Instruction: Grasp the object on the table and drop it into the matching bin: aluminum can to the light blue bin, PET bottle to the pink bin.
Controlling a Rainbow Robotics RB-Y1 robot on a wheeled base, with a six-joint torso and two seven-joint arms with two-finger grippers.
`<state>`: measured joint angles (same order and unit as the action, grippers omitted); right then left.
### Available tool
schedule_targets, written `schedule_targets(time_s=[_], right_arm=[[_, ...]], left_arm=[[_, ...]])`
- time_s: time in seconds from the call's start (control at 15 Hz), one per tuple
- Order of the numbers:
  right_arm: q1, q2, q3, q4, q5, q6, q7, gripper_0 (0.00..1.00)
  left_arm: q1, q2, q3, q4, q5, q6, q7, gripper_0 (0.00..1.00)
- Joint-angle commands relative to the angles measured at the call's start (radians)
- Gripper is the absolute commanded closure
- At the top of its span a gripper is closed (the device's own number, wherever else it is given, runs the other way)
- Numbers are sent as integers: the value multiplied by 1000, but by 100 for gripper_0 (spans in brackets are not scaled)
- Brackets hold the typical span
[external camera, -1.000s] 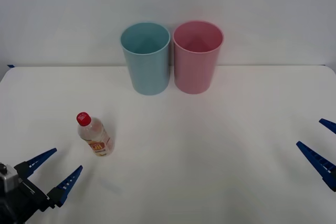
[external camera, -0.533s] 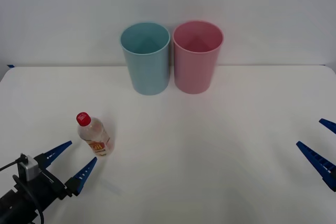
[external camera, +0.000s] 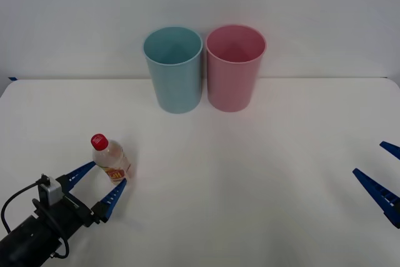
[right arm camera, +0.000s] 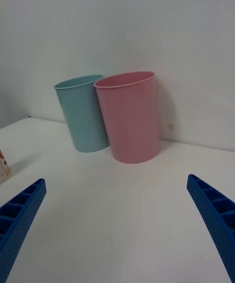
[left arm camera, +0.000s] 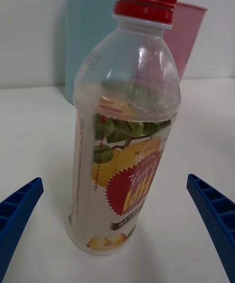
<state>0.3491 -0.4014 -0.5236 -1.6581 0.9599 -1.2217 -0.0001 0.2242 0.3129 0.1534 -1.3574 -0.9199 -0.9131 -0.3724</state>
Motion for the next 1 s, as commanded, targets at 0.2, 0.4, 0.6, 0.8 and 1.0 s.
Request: schedule_targets(time_s=[0.2, 0.4, 0.6, 0.8, 1.0], right_arm=[[0, 0, 0, 0, 0, 0, 0, 0], [0, 0, 0, 0, 0, 0, 0, 0], [0, 0, 0, 0, 0, 0, 0, 0], [0, 0, 0, 0, 0, 0, 0, 0], [0, 0, 0, 0, 0, 0, 0, 0]], left_arm=[[-31, -38, 0, 0, -30, 33, -5, 0], [-46, -64, -1, 0, -50, 53, -6, 0], [-62, -77, -6, 14, -53, 54, -8, 0], [-80, -75, -8, 34, -51, 54, -14, 0], [-80, -77, -6, 34, -51, 54, -17, 11]])
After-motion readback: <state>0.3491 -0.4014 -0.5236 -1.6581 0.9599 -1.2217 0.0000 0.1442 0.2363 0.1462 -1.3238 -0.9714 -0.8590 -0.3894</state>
